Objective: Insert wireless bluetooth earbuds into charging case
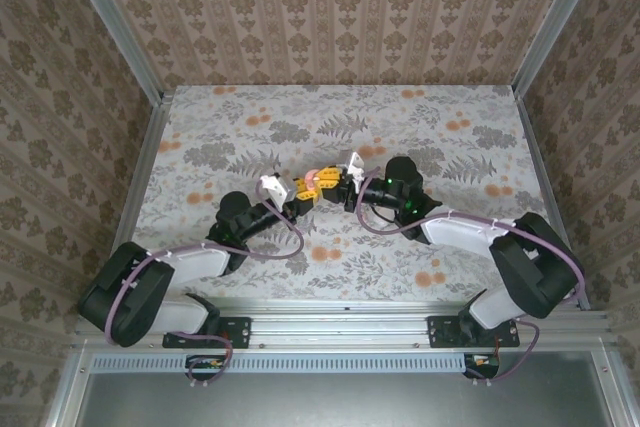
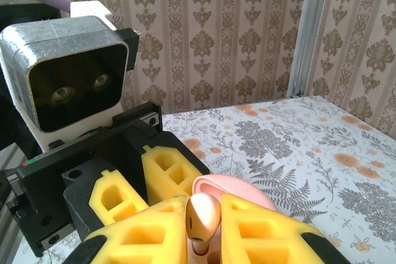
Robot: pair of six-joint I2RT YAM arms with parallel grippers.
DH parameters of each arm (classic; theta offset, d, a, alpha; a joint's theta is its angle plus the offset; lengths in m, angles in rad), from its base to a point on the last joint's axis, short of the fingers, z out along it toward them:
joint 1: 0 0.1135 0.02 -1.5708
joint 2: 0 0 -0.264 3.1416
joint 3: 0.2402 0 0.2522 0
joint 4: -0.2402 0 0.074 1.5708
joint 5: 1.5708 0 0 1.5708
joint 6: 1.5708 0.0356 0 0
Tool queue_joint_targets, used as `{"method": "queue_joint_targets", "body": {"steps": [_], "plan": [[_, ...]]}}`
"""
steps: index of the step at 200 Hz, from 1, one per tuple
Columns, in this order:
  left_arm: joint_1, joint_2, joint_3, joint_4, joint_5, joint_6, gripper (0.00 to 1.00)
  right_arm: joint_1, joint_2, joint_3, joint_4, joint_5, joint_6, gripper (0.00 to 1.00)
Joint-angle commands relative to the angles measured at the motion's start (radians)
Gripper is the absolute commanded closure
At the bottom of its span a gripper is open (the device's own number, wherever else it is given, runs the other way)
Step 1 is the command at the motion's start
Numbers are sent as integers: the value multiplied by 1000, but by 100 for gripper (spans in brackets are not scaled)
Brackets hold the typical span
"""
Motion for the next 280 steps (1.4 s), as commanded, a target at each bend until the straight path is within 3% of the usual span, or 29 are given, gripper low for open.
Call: {"method": "queue_joint_targets", "body": {"steps": [1,64,108,280], "plan": [[-5,-38,19,16,13,46,87,3,-39,24,-174,-19,-109,83],[-17,-63,26,-44,9,90,87,2,-54,74,-316,-43,-197,83],[-21,-76,23,-52,4,94,87,0,-54,63,-310,-35,-181,77],[-34,-88,24,-78,-11,102,87,-2,-82,49,-254,6,-158,68]]}}
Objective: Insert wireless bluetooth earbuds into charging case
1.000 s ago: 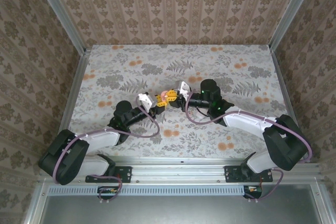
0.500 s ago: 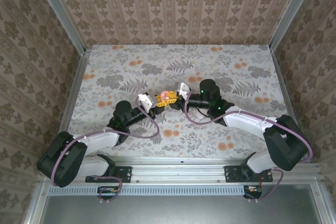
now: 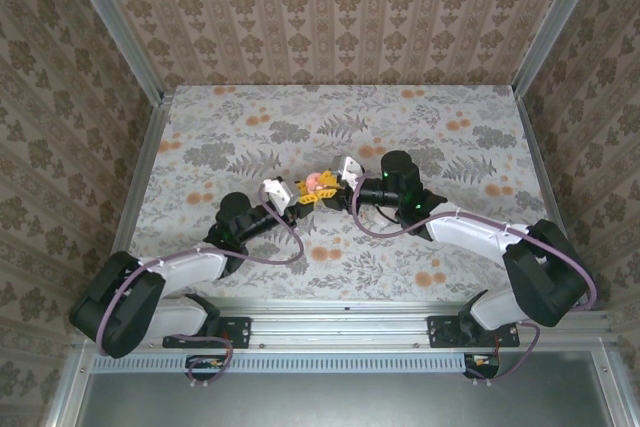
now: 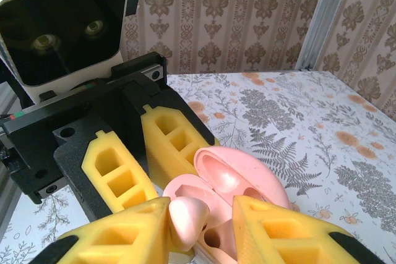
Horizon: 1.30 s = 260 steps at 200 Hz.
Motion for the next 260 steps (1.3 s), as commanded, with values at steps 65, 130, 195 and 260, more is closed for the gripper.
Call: {"method": "queue_joint_targets", "body": {"steps": [65,130,195,260], "plan": [[-16,-22,23,14,1,24,87,-4,-32,-18,26,78,19,68],[-19,-25,20,7,-1,27,87,-4,-61,-9,41,88,31,69],[-24,-31,16,-2,-21,37,87,-4,-72,-16,55,68,49,68],[-22,-27,5,15,-32,34,87,-6,-171,-65,24,39,53,63]]}}
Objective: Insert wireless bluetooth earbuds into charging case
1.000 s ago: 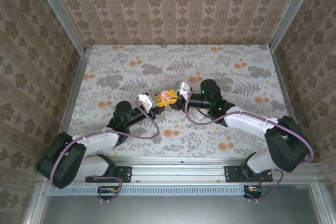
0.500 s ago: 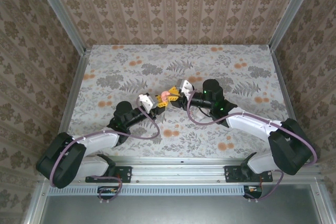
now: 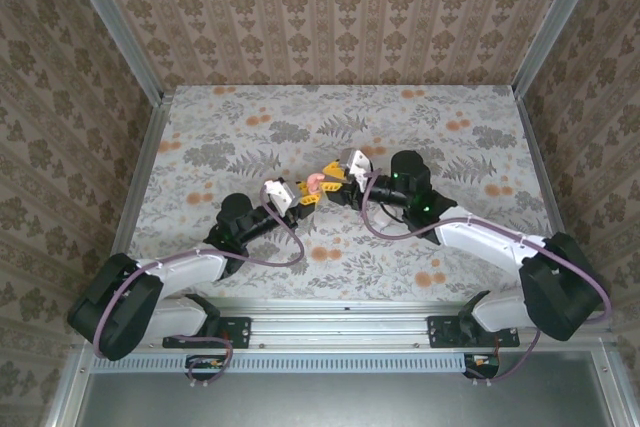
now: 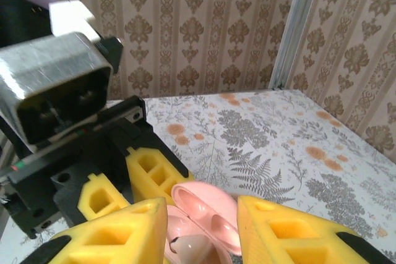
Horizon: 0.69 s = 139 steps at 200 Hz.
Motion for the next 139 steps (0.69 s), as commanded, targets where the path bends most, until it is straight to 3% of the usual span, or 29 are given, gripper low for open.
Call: {"method": "queue_joint_targets", "body": {"steps": [1,38,78,139], "plan": [[-3,-14,4,32,1,16,87,-6,-62,-45,12,-27,-1,63],[-3,-22,15,5,28,30,87,-75,-116,-67,-54,-122,-44,60],[-3,-30,20,-16,39,39,87,-92,-130,11,-307,-132,-246,58],[-3,-30,26,-20,42,36,87,-78,-68,66,-350,-164,-299,58]]}}
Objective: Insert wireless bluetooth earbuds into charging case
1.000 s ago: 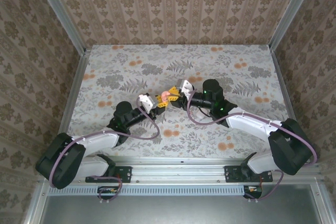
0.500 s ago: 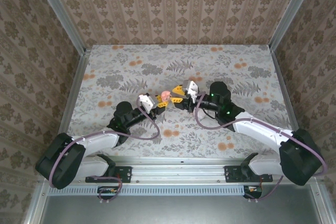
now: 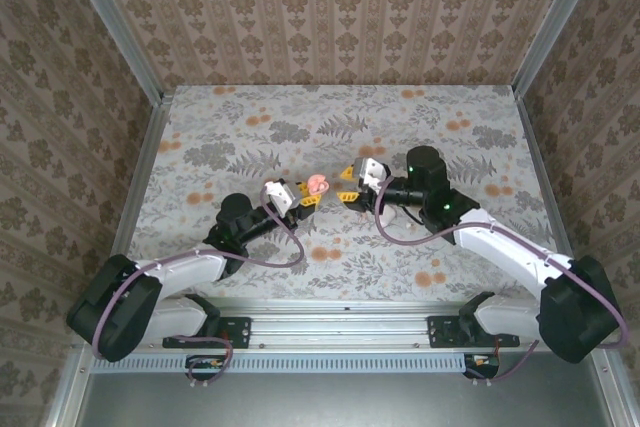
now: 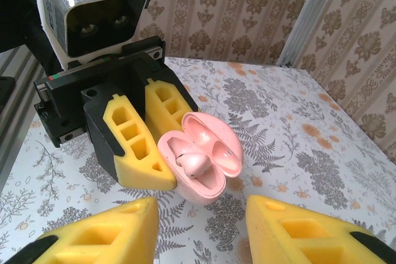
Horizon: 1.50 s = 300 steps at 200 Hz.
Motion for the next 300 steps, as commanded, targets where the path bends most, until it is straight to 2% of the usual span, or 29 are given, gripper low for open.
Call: {"method": "queue_joint_targets", "body": {"steps": [1,137,300], "plan": [[-3,-22,26,-11,24,17,87,13,29,41,-42,-45,-44,58],[-3,-34,18,-12,7,14,87,70,106,67,-6,-68,-17,69],[-5,-40,17,-23,9,16,87,78,135,99,26,-66,-11,70]]}}
